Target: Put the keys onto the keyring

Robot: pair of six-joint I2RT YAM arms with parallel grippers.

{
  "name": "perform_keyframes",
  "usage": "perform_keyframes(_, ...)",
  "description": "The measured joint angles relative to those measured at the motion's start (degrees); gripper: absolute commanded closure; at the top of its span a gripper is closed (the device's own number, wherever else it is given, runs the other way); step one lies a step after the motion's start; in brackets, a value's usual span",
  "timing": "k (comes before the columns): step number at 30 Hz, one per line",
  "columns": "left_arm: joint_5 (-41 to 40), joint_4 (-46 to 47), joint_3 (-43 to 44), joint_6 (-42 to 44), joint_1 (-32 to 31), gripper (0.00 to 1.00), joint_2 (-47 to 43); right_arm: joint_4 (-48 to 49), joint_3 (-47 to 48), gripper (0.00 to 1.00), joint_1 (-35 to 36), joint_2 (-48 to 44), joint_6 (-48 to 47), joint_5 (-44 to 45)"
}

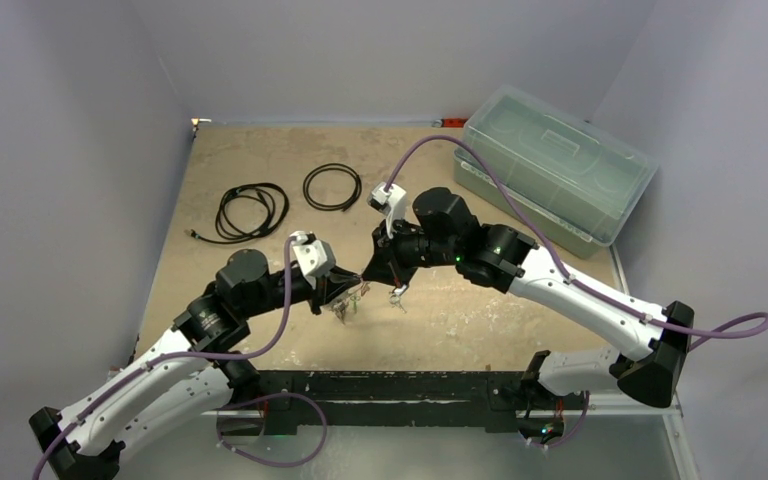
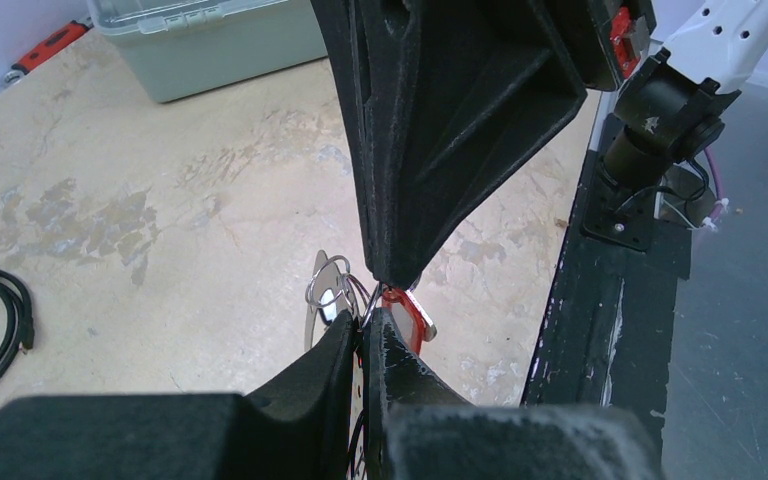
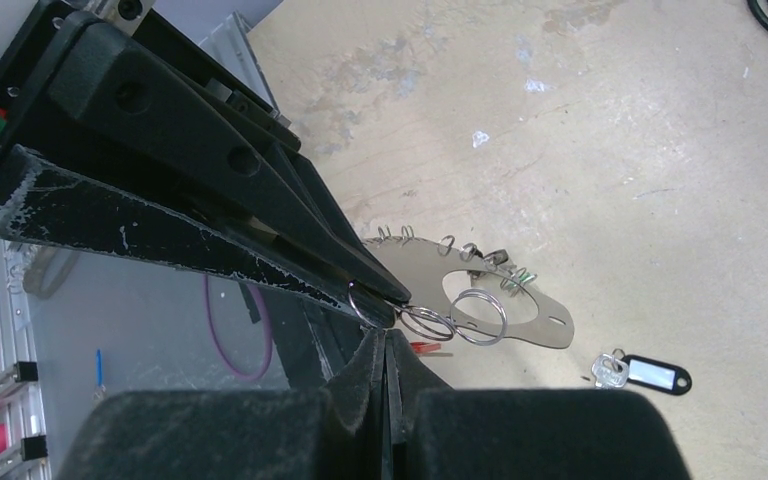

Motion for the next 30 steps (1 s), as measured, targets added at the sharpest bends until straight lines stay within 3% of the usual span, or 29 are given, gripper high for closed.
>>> perform_keyframes(2, 0.0, 0.0, -0.1, -0.2, 0.0, 1.00, -0.1, 0.2, 0.0, 0.98, 0.0, 0.0, 0.0, 0.0)
perform_keyframes(8, 0.8, 0.2, -0.1, -0.8, 0.1, 1.00, -0.9, 0.2, -0.1, 0.56, 0.0, -0.5, -0.1, 0.1)
perform_keyframes(10, 1.4, 0.5, -0.1, -1.0, 0.2, 1.00, -1.2, 0.2, -0.4, 0.51, -0.2, -1.1, -0.3, 0.1)
perform_keyframes(22, 7.9, 6.7, -0.1, -2.8, 0.4, 1.00, -2.5, 7.1, -7.9, 0.50, -0.1, -15.1, -11.1, -2.6)
perform_keyframes(30, 11.1, 11.3, -0.1, -5.6, 0.4, 1.00, -1.9, 12.2, -9.1, 0.53, -0.1, -15.6, -15.9, -10.8)
